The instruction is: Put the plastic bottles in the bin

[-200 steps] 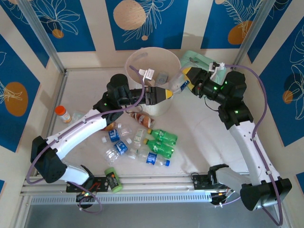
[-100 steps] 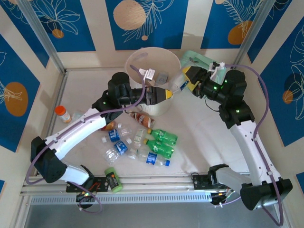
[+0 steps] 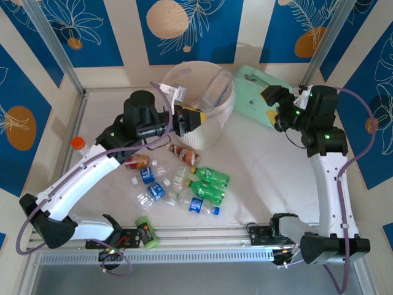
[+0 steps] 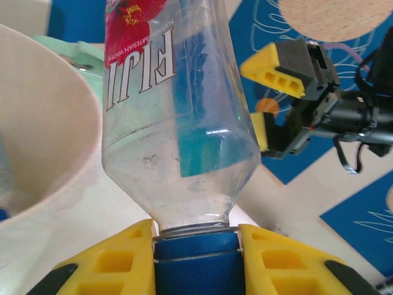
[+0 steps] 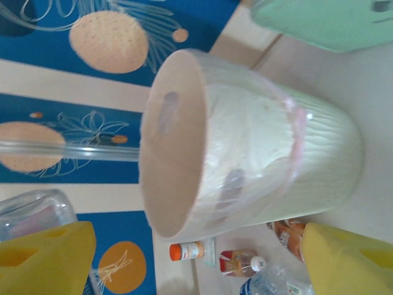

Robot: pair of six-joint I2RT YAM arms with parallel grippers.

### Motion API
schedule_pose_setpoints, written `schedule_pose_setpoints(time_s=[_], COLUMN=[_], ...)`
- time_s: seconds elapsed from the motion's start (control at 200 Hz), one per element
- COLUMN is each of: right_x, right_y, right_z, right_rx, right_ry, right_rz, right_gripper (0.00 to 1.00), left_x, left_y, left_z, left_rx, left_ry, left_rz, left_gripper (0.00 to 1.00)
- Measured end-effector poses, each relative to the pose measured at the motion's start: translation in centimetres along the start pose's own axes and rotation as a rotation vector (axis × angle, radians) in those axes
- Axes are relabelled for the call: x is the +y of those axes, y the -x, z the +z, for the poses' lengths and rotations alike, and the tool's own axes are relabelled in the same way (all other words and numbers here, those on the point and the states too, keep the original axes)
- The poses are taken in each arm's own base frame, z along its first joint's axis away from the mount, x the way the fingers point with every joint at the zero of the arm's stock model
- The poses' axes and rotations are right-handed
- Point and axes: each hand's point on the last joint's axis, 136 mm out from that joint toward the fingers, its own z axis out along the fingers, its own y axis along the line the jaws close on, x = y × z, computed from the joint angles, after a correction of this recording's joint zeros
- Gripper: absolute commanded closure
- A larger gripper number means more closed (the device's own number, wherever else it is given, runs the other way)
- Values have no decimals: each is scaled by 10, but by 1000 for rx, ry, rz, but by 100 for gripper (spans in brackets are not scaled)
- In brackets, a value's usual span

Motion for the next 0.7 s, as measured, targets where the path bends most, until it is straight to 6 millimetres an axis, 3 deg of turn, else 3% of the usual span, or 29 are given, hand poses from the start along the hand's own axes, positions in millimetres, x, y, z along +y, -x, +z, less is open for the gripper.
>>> schedule_pose_setpoints(time_s=[0.105, 0.215, 0.36, 0.525, 0.7], right_x=[-19, -37, -60, -76, -87], right_y=[-5, -19, -40, -65, -81], right_z=[2, 6, 10, 13, 16], right_rx=[20, 64, 119, 185, 230], right_ry=[-43, -80, -122, -155, -176], right_rz=[21, 40, 65, 74, 77], right_gripper=[13, 13, 14, 14, 14], left_x=[9, 24, 51, 83, 113], left_y=[10, 34, 55, 52, 34], left_z=[-7, -14, -10, 21, 52], left_rx=[-11, -33, -38, 58, 187], left_ry=[90, 227, 363, 463, 538], left_rz=[63, 116, 136, 167, 199], left_gripper=[81, 84, 84, 84, 85])
